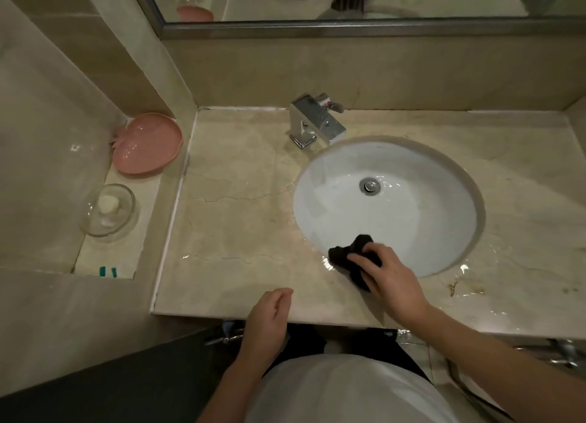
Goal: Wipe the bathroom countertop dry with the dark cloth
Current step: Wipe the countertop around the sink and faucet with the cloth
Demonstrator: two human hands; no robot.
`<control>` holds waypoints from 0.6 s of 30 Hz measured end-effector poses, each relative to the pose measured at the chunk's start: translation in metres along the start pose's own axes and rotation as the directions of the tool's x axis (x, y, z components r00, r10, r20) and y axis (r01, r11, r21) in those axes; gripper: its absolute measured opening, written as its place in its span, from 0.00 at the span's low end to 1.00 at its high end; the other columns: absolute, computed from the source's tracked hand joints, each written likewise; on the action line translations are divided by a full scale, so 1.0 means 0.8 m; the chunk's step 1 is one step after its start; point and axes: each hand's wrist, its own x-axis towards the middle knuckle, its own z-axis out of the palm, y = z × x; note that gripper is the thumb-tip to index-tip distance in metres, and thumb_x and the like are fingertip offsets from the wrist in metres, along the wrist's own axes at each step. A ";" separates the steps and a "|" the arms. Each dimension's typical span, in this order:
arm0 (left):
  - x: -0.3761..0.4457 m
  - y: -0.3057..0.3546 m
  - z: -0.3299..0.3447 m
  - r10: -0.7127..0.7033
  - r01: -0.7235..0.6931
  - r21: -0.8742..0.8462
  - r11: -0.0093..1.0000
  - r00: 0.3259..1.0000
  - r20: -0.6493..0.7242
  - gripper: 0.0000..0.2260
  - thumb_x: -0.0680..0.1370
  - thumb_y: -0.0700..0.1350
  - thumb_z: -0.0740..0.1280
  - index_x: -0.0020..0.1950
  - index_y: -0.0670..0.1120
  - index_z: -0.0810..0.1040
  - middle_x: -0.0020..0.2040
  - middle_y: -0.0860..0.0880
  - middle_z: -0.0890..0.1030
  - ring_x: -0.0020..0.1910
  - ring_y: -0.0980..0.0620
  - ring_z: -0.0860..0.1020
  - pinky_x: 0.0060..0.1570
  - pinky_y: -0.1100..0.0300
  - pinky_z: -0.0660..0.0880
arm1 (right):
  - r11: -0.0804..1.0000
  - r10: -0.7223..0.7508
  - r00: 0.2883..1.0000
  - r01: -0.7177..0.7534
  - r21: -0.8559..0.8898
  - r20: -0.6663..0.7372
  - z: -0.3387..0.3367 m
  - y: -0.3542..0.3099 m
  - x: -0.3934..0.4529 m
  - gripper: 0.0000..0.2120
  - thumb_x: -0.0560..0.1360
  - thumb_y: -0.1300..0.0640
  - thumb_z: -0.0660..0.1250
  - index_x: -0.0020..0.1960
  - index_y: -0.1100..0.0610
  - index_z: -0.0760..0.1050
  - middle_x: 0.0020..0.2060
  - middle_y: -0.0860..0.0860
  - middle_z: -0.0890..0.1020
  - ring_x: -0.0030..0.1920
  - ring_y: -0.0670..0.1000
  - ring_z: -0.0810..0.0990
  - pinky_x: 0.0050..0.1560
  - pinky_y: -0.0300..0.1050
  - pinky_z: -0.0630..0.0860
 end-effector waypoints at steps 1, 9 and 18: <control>-0.003 0.003 0.007 -0.002 0.002 -0.003 1.000 1.000 0.002 0.11 0.84 0.47 0.61 0.62 0.49 0.81 0.59 0.56 0.80 0.57 0.60 0.76 0.52 0.81 0.65 | 0.997 -0.083 0.996 0.083 0.005 0.029 0.001 0.004 -0.023 0.26 0.69 0.62 0.77 0.65 0.51 0.77 0.59 0.54 0.73 0.53 0.58 0.78 0.31 0.47 0.79; -0.032 0.026 0.066 -0.066 0.066 0.000 0.998 0.997 0.044 0.11 0.84 0.48 0.61 0.62 0.51 0.81 0.58 0.56 0.82 0.58 0.58 0.78 0.63 0.56 0.74 | 0.934 -0.325 0.906 0.352 -0.055 0.271 0.017 0.054 -0.067 0.32 0.61 0.61 0.79 0.64 0.48 0.77 0.60 0.52 0.74 0.51 0.53 0.77 0.32 0.42 0.76; -0.067 0.063 0.117 -0.127 0.127 -0.026 0.991 0.992 0.015 0.09 0.83 0.48 0.64 0.59 0.53 0.82 0.57 0.59 0.82 0.59 0.62 0.78 0.64 0.60 0.73 | 0.986 0.127 0.990 -0.120 0.117 -0.056 -0.066 0.150 0.003 0.17 0.77 0.61 0.69 0.64 0.51 0.79 0.61 0.52 0.76 0.60 0.55 0.75 0.46 0.48 0.76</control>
